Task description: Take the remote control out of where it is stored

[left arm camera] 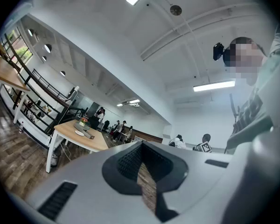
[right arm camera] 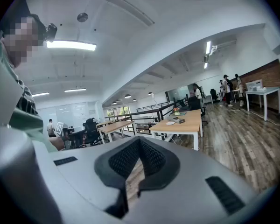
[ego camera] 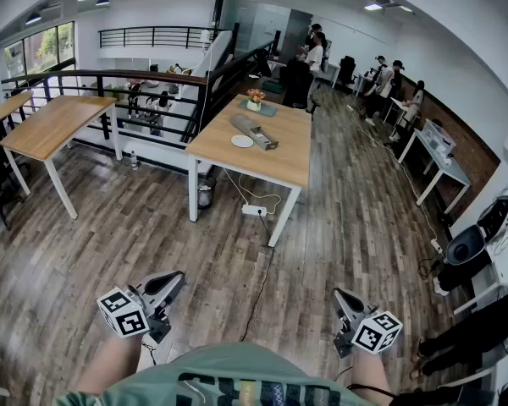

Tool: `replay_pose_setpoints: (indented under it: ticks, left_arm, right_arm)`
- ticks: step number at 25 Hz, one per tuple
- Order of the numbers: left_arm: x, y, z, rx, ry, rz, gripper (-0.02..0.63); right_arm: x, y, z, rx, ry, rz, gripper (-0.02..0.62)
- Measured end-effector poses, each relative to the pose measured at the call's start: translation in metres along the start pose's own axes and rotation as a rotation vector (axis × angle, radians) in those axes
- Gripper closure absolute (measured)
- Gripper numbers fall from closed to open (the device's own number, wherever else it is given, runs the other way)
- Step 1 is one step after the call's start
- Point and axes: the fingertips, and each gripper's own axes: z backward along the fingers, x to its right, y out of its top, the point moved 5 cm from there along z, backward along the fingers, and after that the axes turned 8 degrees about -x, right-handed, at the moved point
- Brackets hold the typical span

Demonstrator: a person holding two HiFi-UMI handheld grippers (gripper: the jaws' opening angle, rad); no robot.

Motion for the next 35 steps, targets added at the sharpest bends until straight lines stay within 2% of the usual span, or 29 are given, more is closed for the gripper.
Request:
replay_pose_setpoints:
  ticks: [17,28,35]
  left_arm:
    - [0.016,-0.003,-0.027,-0.017,-0.006,-0.022,0.615]
    - [0.046,-0.015,-0.083,-0.048,-0.030,-0.039,0.615]
    - [0.076,-0.033,-0.117,-0.073,-0.031,-0.030,0.615]
  right_arm:
    - [0.025,0.003,0.014,0.031,0.015,-0.018,0.591]
    - [0.077,-0.006,0.050,0.087,-0.003,-0.066,0.591]
    - [0.105,-0.005,0.076,0.121,0.029,-0.036,0.591]
